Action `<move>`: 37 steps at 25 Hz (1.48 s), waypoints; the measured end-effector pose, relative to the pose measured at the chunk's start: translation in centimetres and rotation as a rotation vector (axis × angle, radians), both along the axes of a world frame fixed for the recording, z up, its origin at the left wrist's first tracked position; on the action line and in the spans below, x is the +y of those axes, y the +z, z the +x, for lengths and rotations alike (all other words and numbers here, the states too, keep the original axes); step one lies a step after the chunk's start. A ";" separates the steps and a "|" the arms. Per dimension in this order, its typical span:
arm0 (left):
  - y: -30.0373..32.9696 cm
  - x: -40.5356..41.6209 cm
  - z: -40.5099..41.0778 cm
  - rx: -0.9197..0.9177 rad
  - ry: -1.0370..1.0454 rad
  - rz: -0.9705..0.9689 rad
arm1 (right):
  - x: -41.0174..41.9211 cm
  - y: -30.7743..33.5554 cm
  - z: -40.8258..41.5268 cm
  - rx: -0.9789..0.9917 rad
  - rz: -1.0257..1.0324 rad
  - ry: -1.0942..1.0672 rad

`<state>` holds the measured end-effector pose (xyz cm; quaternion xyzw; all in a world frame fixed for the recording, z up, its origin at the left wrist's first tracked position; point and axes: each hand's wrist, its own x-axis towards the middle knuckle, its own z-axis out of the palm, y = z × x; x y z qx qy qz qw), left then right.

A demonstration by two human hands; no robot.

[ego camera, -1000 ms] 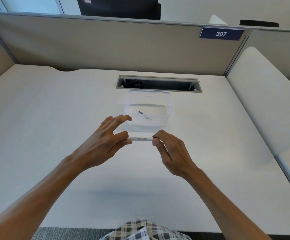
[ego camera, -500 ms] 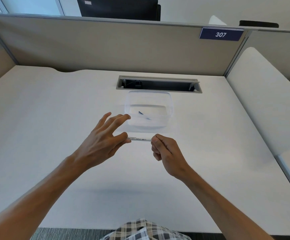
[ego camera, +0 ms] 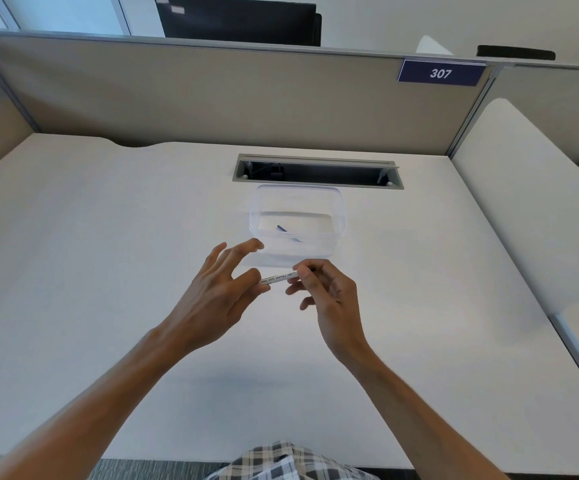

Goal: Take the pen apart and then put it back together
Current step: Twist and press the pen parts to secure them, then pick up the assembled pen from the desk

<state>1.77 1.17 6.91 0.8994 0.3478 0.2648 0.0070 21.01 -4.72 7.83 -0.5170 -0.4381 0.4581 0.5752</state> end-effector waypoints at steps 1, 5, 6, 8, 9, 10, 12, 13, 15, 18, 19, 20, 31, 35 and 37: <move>-0.2 -0.2 0.2 -0.012 0.010 -0.001 | 0.0 0.0 -0.3 0.058 -0.007 -0.028; -1.3 -0.9 1.8 -0.085 0.046 -0.008 | 0.5 0.1 -1.0 0.252 -0.100 -0.157; -1.6 -1.0 2.1 -0.095 0.057 -0.010 | 0.7 0.0 -1.2 0.257 -0.125 -0.187; -2.1 -1.3 2.6 -0.104 0.083 -0.019 | 1.0 -0.1 -1.5 0.234 -0.153 -0.238; -2.3 -1.4 2.7 -0.106 0.097 -0.021 | 1.1 -0.3 -1.6 0.228 -0.157 -0.252; -2.4 -1.4 2.8 -0.104 0.109 -0.021 | 1.2 -0.4 -1.8 0.230 -0.154 -0.256; -2.6 -1.5 2.8 -0.095 0.122 -0.039 | 1.3 -0.5 -2.0 0.232 -0.135 -0.237; -2.6 -1.5 2.8 -0.086 0.127 -0.063 | 1.3 -0.5 -2.1 0.232 -0.123 -0.225; -3.1 -1.5 2.5 -0.073 0.150 -0.136 | 1.7 -0.5 -2.1 0.238 -0.102 -0.217; -4.9 -1.3 1.3 -0.106 0.229 -0.286 | 2.6 -0.9 -1.6 0.252 -0.096 -0.238; -5.7 -1.3 0.8 -0.112 0.268 -0.322 | 2.9 -1.2 -1.4 0.262 -0.095 -0.243; -6.5 -1.1 0.3 -0.101 0.308 -0.342 | 3.2 -1.5 -1.2 0.273 -0.092 -0.246; -13.9 -0.9 -2.6 0.149 0.446 -0.491 | 5.4 -2.6 -0.4 0.384 -0.203 -0.276; -14.5 -0.9 -2.7 0.151 0.456 -0.473 | 5.6 -3.1 -1.0 0.361 -0.145 -0.260; -14.5 -0.9 -2.7 0.150 0.456 -0.469 | 5.5 -3.5 -1.4 0.288 -0.104 -0.241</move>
